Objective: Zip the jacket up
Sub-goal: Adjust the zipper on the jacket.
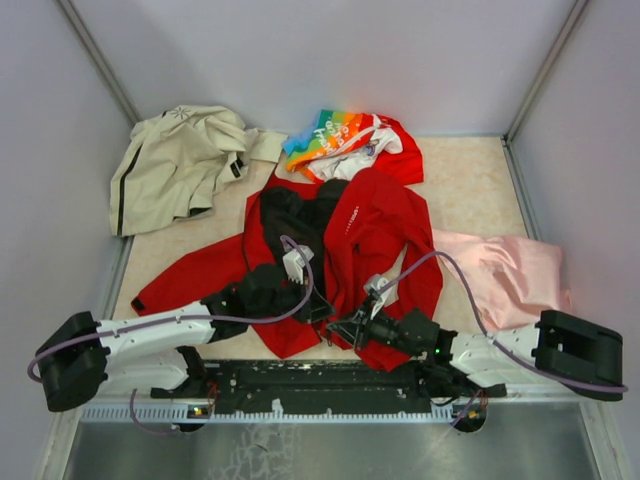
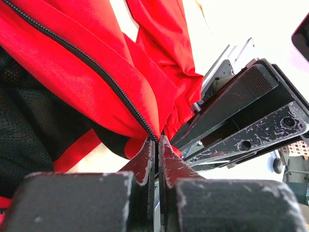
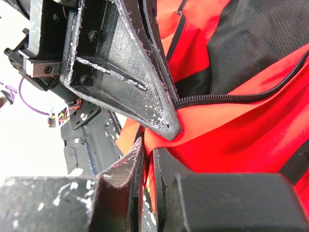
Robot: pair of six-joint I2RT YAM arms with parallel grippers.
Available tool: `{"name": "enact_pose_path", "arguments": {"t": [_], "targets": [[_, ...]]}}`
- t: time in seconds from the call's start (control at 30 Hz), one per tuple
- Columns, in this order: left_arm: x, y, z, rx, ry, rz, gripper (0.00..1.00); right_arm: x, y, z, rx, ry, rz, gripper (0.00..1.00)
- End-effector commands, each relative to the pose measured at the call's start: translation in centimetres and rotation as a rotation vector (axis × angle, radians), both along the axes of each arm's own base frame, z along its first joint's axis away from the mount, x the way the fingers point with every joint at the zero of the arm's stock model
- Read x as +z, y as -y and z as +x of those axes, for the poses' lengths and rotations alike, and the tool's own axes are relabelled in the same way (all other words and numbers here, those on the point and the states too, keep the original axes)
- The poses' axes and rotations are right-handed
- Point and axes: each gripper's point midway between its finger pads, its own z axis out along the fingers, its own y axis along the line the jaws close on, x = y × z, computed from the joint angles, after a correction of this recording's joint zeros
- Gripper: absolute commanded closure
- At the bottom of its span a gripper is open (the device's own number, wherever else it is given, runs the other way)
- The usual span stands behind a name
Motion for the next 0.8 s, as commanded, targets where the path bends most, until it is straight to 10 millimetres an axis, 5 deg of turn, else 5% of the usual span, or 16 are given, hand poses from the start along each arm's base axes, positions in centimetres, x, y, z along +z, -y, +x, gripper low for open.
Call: {"name": "enact_pose_path", "arguments": {"t": [0.0, 0.77], "targets": [[0.57, -0.46, 0.57, 0.025, 0.051, -0.014, 1.0, 3.01, -0.48, 0.12, 0.009, 0.047, 0.098, 0.88], [0.98, -0.13, 0.07, 0.01, 0.04, -0.074, 1.0, 2.63, -1.09, -0.4, 0.043, 0.017, 0.104, 0.77]]}}
